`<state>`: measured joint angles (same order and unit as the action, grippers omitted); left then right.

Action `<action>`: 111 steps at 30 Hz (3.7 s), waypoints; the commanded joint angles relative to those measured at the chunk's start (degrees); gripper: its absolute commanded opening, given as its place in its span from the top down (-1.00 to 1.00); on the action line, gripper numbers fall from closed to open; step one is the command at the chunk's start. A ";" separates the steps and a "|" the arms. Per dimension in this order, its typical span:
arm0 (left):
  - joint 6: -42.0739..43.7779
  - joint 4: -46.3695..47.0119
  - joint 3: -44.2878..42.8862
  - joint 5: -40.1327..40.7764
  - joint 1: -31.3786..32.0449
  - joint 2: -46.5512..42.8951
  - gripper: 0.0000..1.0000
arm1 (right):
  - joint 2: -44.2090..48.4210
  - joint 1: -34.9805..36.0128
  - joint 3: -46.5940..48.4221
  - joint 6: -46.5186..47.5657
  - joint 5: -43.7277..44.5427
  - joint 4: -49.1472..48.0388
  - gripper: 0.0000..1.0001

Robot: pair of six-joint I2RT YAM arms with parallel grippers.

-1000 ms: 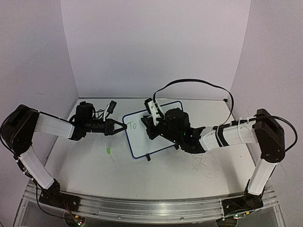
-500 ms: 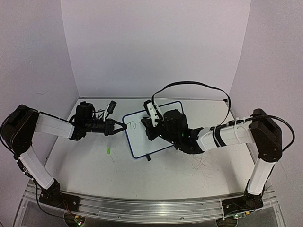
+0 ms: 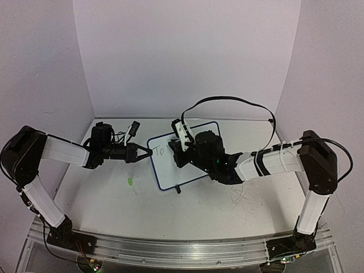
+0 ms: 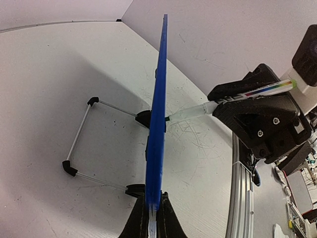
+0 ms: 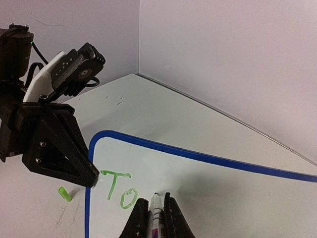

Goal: Write a sentence on the whiteboard

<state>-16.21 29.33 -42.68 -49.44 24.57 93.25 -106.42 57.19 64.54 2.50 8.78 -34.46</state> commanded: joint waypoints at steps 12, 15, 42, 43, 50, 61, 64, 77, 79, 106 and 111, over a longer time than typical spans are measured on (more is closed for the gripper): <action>1.46 0.32 -0.86 -0.02 -0.33 -2.55 1.00 | -1.20 0.09 1.90 -0.89 -1.40 -0.47 1.00; 1.44 0.31 -0.86 -0.04 -0.30 -2.55 1.00 | -1.28 0.09 1.65 -1.19 -1.75 -0.19 1.00; 1.53 0.03 -0.95 0.03 -0.36 -2.76 1.00 | -0.13 0.35 -1.06 -1.32 -1.76 1.02 1.00; 1.53 0.03 -0.97 0.08 -0.35 -2.77 1.00 | -0.11 0.37 -1.13 -1.28 -1.66 1.08 1.00; 1.57 -0.06 -0.86 -0.01 -0.33 -2.74 1.00 | 0.39 0.35 -1.56 -1.02 0.14 1.15 1.00; 1.61 -0.15 -1.00 -0.07 -0.35 -2.85 1.00 | 1.30 0.29 -1.84 -0.51 2.90 -0.06 1.00; 1.62 -0.16 -1.09 -0.18 -0.34 -2.70 1.00 | 1.56 0.15 -1.83 -0.48 3.58 -0.47 1.00; 1.62 -0.17 -1.17 -0.33 -0.32 -2.47 1.00 | 0.91 -0.50 -0.75 -1.27 4.13 -1.93 1.00; 1.62 -0.15 -1.25 -0.39 -0.33 -2.44 1.00 | 0.72 -0.69 -0.47 -1.27 4.16 -2.05 1.00; 1.79 -0.17 -0.96 -0.45 -0.30 -2.49 1.00 | -0.61 -1.79 2.52 -0.91 3.73 -2.37 1.00; 1.84 -0.15 -0.93 -0.37 -0.30 -2.55 1.00 | -0.50 -1.76 2.52 -0.85 3.44 -2.37 1.00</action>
<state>-16.05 28.91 -42.68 -49.17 24.53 93.03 -106.91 56.51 65.04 1.48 10.00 -36.03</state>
